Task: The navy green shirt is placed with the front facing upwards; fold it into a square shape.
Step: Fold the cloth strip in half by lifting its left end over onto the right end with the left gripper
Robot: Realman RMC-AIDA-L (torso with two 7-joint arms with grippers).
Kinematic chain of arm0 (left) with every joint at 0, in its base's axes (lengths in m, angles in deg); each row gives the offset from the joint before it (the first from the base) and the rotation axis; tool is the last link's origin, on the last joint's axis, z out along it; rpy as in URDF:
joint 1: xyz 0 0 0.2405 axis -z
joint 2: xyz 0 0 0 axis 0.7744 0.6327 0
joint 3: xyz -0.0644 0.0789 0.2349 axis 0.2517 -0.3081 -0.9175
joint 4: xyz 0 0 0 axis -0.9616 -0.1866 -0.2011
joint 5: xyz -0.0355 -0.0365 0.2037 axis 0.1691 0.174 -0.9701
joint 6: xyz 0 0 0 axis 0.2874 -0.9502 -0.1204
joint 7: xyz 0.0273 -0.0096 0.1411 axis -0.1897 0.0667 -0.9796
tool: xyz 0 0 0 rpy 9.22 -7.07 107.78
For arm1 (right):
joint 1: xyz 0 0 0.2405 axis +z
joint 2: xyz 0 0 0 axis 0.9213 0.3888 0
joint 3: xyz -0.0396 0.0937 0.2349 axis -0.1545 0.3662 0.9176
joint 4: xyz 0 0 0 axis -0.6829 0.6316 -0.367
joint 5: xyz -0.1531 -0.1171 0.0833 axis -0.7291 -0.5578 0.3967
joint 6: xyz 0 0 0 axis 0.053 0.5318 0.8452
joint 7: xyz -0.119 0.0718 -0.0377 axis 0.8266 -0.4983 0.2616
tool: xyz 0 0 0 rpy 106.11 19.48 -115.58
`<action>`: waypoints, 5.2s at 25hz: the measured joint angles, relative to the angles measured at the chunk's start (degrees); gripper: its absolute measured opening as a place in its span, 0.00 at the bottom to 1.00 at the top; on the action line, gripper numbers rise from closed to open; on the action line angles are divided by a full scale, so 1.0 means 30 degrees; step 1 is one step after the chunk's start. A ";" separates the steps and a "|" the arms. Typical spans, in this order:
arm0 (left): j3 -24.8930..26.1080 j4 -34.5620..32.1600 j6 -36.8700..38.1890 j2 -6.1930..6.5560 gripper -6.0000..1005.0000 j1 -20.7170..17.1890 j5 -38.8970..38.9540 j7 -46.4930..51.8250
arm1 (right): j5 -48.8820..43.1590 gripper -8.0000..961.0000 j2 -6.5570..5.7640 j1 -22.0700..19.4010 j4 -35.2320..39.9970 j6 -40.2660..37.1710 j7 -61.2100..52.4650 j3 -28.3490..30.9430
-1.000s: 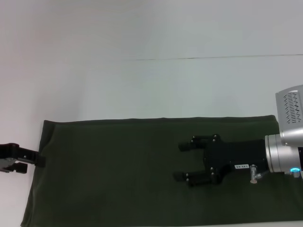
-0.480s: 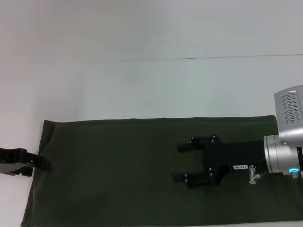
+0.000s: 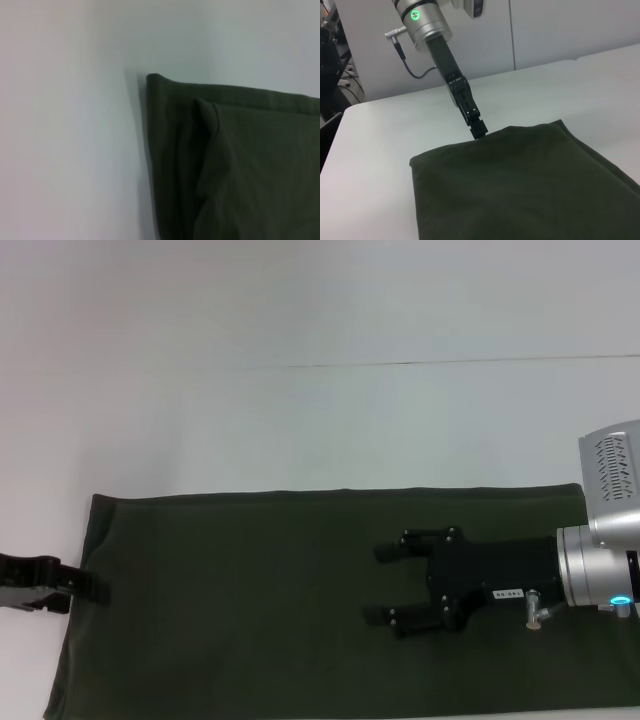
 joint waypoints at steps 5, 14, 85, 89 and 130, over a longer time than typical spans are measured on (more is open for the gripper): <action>-0.0163 0.0095 -0.0176 -0.0050 0.65 0.0000 -0.0015 -0.0036 | -0.0001 0.89 0.0000 -0.0001 -0.0011 0.0004 -0.0023 0.0001; -0.0294 0.0146 -0.0503 -0.0078 0.65 -0.0056 -0.0072 -0.0079 | 0.0000 0.89 -0.0001 -0.0026 -0.0031 -0.0067 -0.0034 0.0001; -0.0205 0.1198 -0.0301 -0.0462 0.07 0.0524 0.0424 0.0645 | 0.0031 0.89 -0.0088 0.0000 0.0177 -0.0695 -0.0648 0.0072; -0.0242 0.0626 -0.0380 -0.0500 0.09 0.0390 0.0425 0.0809 | 0.0031 0.89 -0.0089 -0.0009 0.0176 -0.0709 -0.0653 0.0065; -0.0826 -0.1039 -0.0357 -0.0652 0.71 0.0294 -0.1627 0.1345 | 0.0090 0.89 -0.0119 0.0028 0.0440 -0.0955 -0.0707 0.0179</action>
